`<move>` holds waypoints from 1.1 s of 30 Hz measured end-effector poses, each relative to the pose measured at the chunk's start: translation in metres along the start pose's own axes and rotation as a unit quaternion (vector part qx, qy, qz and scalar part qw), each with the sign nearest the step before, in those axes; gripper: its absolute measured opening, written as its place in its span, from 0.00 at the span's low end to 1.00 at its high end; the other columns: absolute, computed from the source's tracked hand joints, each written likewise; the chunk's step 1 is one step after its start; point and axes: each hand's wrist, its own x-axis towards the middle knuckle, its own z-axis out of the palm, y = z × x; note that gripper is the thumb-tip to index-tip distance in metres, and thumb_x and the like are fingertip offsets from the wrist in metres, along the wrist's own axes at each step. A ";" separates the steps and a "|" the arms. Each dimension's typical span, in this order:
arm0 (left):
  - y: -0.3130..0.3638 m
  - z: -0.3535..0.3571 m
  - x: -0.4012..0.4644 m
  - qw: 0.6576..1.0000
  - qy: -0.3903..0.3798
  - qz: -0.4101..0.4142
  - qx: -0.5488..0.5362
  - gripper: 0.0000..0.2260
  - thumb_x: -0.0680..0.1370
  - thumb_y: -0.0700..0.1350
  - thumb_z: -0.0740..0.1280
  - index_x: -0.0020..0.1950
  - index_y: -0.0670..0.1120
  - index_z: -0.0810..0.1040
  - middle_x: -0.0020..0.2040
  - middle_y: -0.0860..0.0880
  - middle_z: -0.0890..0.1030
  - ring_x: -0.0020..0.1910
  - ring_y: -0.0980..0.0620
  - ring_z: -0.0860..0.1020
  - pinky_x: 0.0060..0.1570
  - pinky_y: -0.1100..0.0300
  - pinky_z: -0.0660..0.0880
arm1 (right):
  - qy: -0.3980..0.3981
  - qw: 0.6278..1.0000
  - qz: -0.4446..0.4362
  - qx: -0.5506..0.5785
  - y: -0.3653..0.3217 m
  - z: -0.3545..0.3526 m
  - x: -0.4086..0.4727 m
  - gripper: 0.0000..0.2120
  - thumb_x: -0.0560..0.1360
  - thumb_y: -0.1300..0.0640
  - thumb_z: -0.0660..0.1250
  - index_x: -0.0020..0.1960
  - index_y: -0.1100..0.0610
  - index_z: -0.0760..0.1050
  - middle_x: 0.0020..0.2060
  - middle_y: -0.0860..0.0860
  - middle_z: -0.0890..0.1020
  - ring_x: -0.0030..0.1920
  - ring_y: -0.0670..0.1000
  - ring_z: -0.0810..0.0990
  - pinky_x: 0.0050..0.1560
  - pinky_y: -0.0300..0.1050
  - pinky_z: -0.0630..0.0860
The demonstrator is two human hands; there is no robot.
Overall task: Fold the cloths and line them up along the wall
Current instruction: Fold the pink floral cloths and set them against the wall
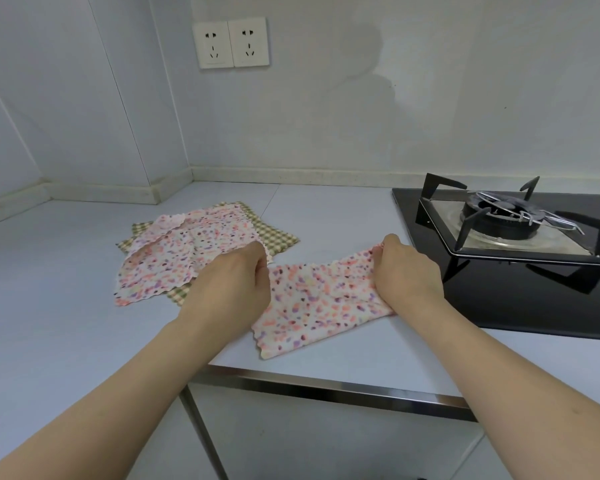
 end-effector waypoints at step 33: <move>0.071 0.062 -0.002 0.970 -0.230 -0.045 0.062 0.32 0.79 0.66 0.45 0.79 0.52 0.49 0.79 0.50 0.49 0.78 0.48 0.45 0.73 0.39 0.40 | -0.071 0.993 -0.092 -0.017 0.018 -0.003 0.021 0.01 0.80 0.59 0.54 0.49 0.56 0.62 0.39 0.54 0.72 0.40 0.60 0.72 0.38 0.49 0.66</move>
